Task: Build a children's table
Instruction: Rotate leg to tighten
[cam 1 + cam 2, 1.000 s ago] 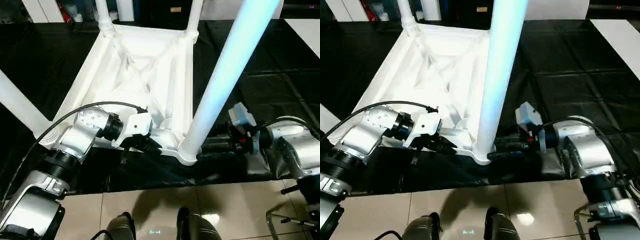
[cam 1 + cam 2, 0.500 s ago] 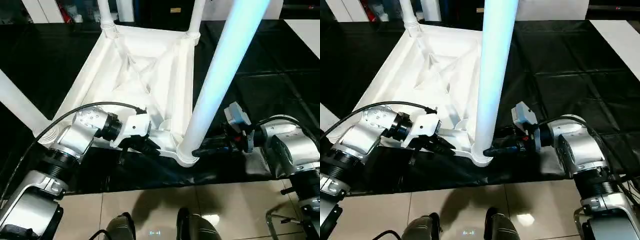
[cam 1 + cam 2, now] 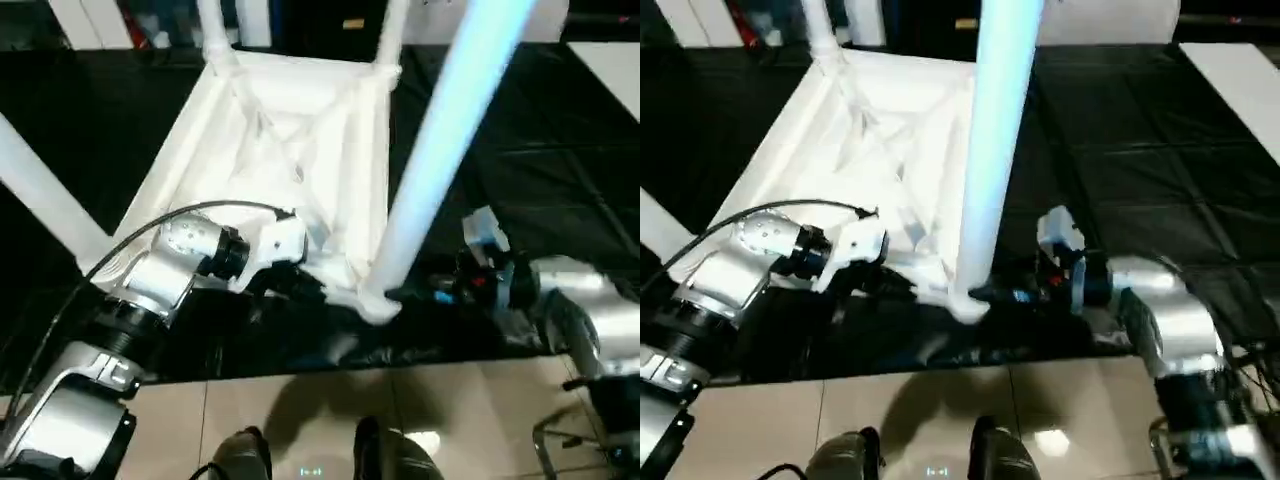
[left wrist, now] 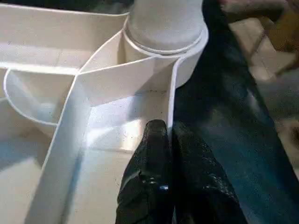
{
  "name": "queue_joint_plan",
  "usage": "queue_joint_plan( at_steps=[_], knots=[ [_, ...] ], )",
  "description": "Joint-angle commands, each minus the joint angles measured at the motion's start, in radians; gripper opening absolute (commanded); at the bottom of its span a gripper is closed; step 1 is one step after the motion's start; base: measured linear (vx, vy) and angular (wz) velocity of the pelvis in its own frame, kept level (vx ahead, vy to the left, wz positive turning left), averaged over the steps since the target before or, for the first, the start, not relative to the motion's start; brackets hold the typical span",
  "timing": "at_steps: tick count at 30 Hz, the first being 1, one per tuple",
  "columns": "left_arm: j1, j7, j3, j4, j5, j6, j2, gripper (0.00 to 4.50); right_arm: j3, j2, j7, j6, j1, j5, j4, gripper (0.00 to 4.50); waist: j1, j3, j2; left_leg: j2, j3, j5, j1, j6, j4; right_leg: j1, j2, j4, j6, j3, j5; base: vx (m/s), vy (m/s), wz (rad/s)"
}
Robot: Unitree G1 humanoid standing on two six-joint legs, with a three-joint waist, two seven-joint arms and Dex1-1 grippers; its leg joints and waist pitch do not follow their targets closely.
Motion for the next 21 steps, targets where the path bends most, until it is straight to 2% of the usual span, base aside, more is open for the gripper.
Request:
queue_joint_plan(
  at_steps=[1, 2, 3, 5, 6, 7, 8, 9, 10, 11, 12, 13, 14, 15, 16, 17, 18, 19, 20, 21],
  knots=[
    [-0.003, 0.120, -0.026, -0.031, -0.017, 0.056, -0.115, 0.00, 0.097, 0.113, -0.100, 0.055, 0.005, 0.005, -0.093, 1.91, -0.005, -0.062, -0.017, 0.017, -0.007, -0.237, 0.002, 0.060, -0.066, 0.064, -0.058, -0.098, -0.067, 0.032, -0.695, 0.000, 0.000, 0.00],
    [-0.004, 0.129, -0.026, -0.030, -0.015, 0.062, -0.122, 0.00, 0.098, 0.125, -0.122, 0.061, 0.007, -0.003, -0.099, 1.91, -0.009, -0.062, -0.019, 0.015, -0.011, -0.245, -0.001, 0.053, -0.068, 0.066, -0.058, -0.100, -0.054, 0.028, -0.715, 0.000, 0.000, 0.00],
    [-0.014, 0.180, -0.019, -0.019, -0.005, 0.096, -0.153, 0.00, 0.107, 0.180, -0.218, 0.099, 0.013, -0.036, -0.126, 1.91, -0.024, -0.058, -0.020, 0.008, -0.017, -0.268, -0.008, 0.040, -0.070, 0.070, -0.058, -0.111, -0.007, 0.019, -0.782, -0.051, 0.025, -0.14],
    [-0.025, 0.219, -0.014, -0.005, 0.004, 0.117, -0.175, 0.00, 0.116, 0.221, -0.283, 0.120, 0.017, -0.058, -0.144, 1.91, -0.032, -0.060, -0.014, 0.005, -0.021, -0.279, -0.002, 0.038, -0.069, 0.067, -0.062, -0.123, 0.014, 0.012, -0.805, 0.000, 0.000, 0.00],
    [-0.031, 0.237, -0.011, 0.002, 0.008, 0.125, -0.184, 0.00, 0.119, 0.240, -0.315, 0.133, 0.019, -0.065, -0.152, 1.91, -0.037, -0.062, -0.014, 0.006, -0.023, -0.275, -0.005, 0.044, -0.073, 0.072, -0.061, -0.125, 0.013, 0.009, -0.777, 0.000, 0.000, 0.00],
    [-0.038, 0.258, -0.007, 0.012, 0.011, 0.132, -0.195, 0.00, 0.120, 0.264, -0.352, 0.148, 0.019, -0.073, -0.157, 1.90, -0.039, -0.058, -0.009, 0.008, -0.024, -0.282, -0.003, 0.047, -0.077, 0.069, -0.059, -0.128, 0.010, 0.007, -0.767, 0.000, 0.000, 0.00],
    [-0.046, 0.279, -0.001, 0.022, 0.014, 0.143, -0.209, 0.00, 0.121, 0.294, -0.405, 0.161, 0.017, -0.087, -0.160, 1.90, -0.047, -0.055, -0.003, 0.011, -0.025, -0.325, 0.012, 0.053, -0.077, 0.062, -0.059, -0.140, 0.000, -0.001, -0.760, 0.000, 0.000, 0.00],
    [-0.059, 0.310, 0.006, 0.041, 0.021, 0.143, -0.225, 0.00, 0.112, 0.348, -0.488, 0.170, 0.007, -0.106, -0.147, 1.89, -0.054, -0.052, 0.006, 0.015, -0.029, -0.365, 0.020, 0.052, -0.078, 0.063, -0.062, -0.145, -0.012, -0.009, -0.742, 0.000, 0.000, 0.00],
    [-0.064, 0.322, 0.009, 0.046, 0.025, 0.146, -0.232, 0.00, 0.108, 0.372, -0.528, 0.177, 0.004, -0.113, -0.144, 1.89, -0.059, -0.050, 0.008, 0.019, -0.032, -0.386, 0.019, 0.052, -0.082, 0.065, -0.061, -0.146, -0.019, -0.015, -0.723, 0.000, 0.000, 0.00],
    [-0.073, 0.344, 0.015, 0.057, 0.032, 0.152, -0.245, 0.00, 0.098, 0.425, -0.612, 0.183, -0.006, -0.131, -0.133, 1.89, -0.065, -0.053, 0.008, 0.023, -0.039, -0.410, 0.012, 0.043, -0.086, 0.076, -0.063, -0.143, -0.021, -0.024, -0.694, 0.000, 0.000, 0.00],
    [-0.083, 0.369, 0.022, 0.069, 0.044, 0.153, -0.257, 0.00, 0.088, 0.481, -0.704, 0.181, -0.020, -0.159, -0.113, 1.89, -0.073, -0.049, 0.011, 0.025, -0.043, -0.443, 0.013, 0.038, -0.092, 0.076, -0.063, -0.145, -0.019, -0.031, -0.677, 0.000, 0.000, 0.00],
    [-0.086, 0.373, 0.023, 0.073, 0.047, 0.151, -0.258, 0.00, 0.086, 0.494, -0.728, 0.178, -0.025, -0.169, -0.105, 1.89, -0.076, -0.046, 0.013, 0.026, -0.044, -0.466, 0.018, 0.036, -0.093, 0.074, -0.063, -0.150, -0.018, -0.036, -0.678, 0.000, 0.000, 0.00],
    [-0.091, 0.380, 0.023, 0.079, 0.055, 0.147, -0.261, 0.00, 0.081, 0.527, -0.786, 0.170, -0.038, -0.192, -0.085, 1.89, -0.086, -0.042, 0.015, 0.028, -0.047, -0.520, 0.023, 0.034, -0.095, 0.074, -0.062, -0.156, -0.006, -0.052, -0.687, 0.000, 0.000, 0.00],
    [-0.097, 0.385, 0.021, 0.085, 0.062, 0.138, -0.262, 0.00, 0.071, 0.568, -0.867, 0.158, -0.055, -0.225, -0.057, 1.89, -0.090, -0.037, 0.024, 0.037, -0.055, -0.585, 0.025, 0.028, -0.104, 0.081, -0.063, -0.157, 0.011, -0.063, -0.691, 0.000, 0.000, 0.00],
    [-0.097, 0.386, 0.021, 0.086, 0.064, 0.136, -0.262, 0.00, 0.069, 0.574, -0.879, 0.156, -0.057, -0.231, -0.053, 1.89, -0.095, -0.035, 0.029, 0.046, -0.059, -0.627, 0.027, 0.026, -0.112, 0.086, -0.061, -0.150, 0.011, -0.066, -0.663, 0.000, 0.000, 0.00],
    [-0.102, 0.384, 0.019, 0.090, 0.064, 0.132, -0.263, 0.00, 0.061, 0.611, -0.954, 0.140, -0.069, -0.260, -0.030, 1.89, -0.095, -0.031, 0.036, 0.071, -0.070, -0.714, 0.011, 0.018, -0.137, 0.104, -0.060, -0.094, -0.009, -0.051, -0.552, 0.000, 0.000, 0.00],
    [-0.106, 0.385, 0.020, 0.095, 0.064, 0.127, -0.265, 0.00, 0.058, 0.639, -1.002, 0.129, -0.074, -0.280, -0.018, 1.89, -0.092, -0.027, 0.042, 0.085, -0.070, -0.766, 0.005, 0.009, -0.157, 0.109, -0.057, -0.050, -0.028, -0.037, -0.467, -0.050, -0.011, 0.05],
    [-0.107, 0.384, 0.020, 0.096, 0.064, 0.122, -0.266, 0.00, 0.062, 0.645, -1.014, 0.120, -0.073, -0.290, -0.016, 1.89, -0.074, -0.015, 0.048, 0.100, -0.054, -0.853, -0.002, -0.011, -0.203, 0.105, -0.046, 0.027, -0.062, -0.013, -0.345, -0.036, -0.060, 0.12],
    [-0.108, 0.383, 0.021, 0.099, 0.065, 0.115, -0.267, 0.00, 0.067, 0.651, -1.026, 0.110, -0.072, -0.302, -0.013, 2.45, -0.075, -0.013, -0.011, 0.007, -0.019, -0.718, 0.083, -0.010, -0.098, 0.014, -0.044, -0.133, 0.028, -0.005, -0.764, -0.036, -0.060, 0.12],
    [-0.109, 0.383, 0.022, 0.102, 0.069, 0.110, -0.267, 0.00, 0.067, 0.657, -1.043, 0.092, -0.069, -0.314, -0.013, 2.45, -0.071, -0.013, -0.028, -0.057, 0.005, -0.501, 0.143, 0.000, 0.016, -0.048, -0.059, -0.228, 0.083, -0.036, -0.999, 0.074, -0.088, 0.17]
  ],
)
